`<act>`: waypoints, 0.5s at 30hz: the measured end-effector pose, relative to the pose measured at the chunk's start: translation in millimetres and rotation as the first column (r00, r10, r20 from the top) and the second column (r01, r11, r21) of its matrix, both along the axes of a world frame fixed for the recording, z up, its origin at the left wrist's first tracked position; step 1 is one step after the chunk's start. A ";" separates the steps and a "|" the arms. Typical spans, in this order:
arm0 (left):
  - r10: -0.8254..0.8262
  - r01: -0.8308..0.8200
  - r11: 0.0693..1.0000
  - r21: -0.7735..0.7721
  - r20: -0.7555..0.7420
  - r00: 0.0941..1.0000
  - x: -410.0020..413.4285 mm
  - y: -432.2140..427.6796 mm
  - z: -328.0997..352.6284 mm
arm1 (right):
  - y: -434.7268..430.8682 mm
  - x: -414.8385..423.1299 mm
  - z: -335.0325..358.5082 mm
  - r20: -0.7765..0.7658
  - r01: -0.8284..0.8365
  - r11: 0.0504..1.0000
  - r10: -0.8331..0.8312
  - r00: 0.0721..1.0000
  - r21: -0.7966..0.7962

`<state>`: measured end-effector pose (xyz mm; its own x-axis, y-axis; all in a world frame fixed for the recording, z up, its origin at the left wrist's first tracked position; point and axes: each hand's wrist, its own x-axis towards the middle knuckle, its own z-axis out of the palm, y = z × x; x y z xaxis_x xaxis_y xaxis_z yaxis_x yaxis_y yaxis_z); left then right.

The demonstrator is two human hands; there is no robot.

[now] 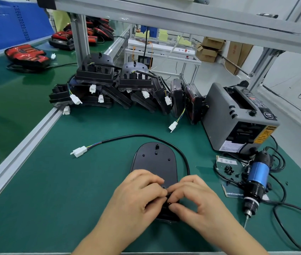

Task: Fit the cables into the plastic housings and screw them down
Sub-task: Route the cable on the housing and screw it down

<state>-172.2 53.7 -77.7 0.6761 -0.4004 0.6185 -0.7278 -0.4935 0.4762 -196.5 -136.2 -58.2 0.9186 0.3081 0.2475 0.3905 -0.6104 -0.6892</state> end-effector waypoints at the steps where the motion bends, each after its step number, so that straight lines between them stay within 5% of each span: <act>1: 0.000 0.000 1.000 -0.011 -0.008 1.000 -0.3 -0.5 0.2 | 0.1 0.3 -1.4 0.002 -0.002 1.000 0.002 1.000 0.015; 15: -0.059 0.046 0.993 -0.105 -0.122 0.991 2.4 3.2 4.6 | -1.6 0.9 -4.1 -0.035 -0.015 0.997 0.018 0.999 0.076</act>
<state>-169.7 56.8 -73.0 0.7303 -0.3767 0.5699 -0.6831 -0.4000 0.6110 -195.6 -137.8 -62.4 0.9223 0.3048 0.2377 0.3742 -0.5500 -0.7466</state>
